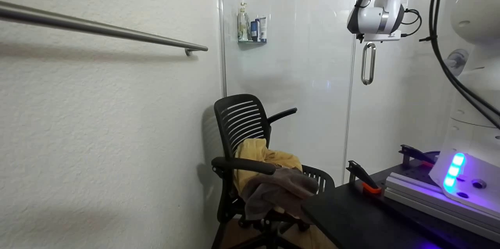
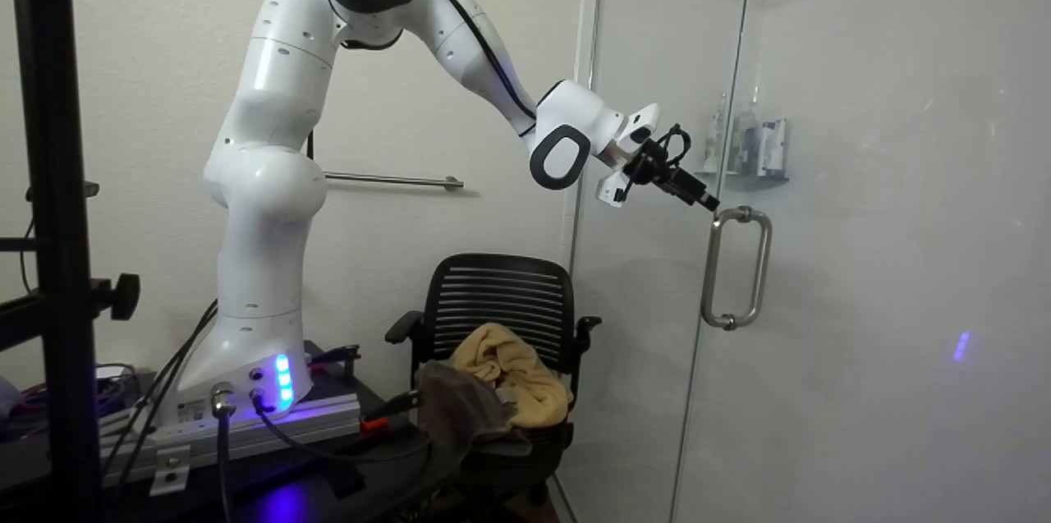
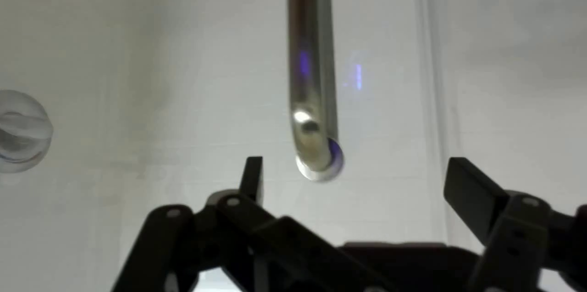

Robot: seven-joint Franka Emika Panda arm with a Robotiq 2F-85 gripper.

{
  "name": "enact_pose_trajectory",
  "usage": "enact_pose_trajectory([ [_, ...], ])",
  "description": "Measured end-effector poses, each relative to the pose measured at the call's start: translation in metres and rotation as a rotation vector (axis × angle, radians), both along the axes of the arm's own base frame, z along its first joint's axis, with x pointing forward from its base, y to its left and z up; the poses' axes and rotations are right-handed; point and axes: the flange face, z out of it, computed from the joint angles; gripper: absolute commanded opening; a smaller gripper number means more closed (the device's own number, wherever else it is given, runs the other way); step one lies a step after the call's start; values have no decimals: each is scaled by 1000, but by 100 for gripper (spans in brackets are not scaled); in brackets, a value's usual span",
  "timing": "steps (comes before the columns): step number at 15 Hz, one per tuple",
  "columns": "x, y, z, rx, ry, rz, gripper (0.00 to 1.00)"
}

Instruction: Open the right shower door

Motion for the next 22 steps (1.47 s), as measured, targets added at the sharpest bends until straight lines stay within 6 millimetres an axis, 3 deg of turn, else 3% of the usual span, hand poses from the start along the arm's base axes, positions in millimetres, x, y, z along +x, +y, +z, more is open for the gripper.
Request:
enact_pose_trajectory([
  [3, 24, 7, 33, 33, -123, -12, 100],
  [5, 26, -2, 40, 24, -141, -30, 100],
  [11, -5, -50, -1, -73, 18, -143, 100],
  [16, -1, -46, 0, -65, 15, -134, 100],
  [22, 8, -34, -19, 8, 90, -104, 100],
])
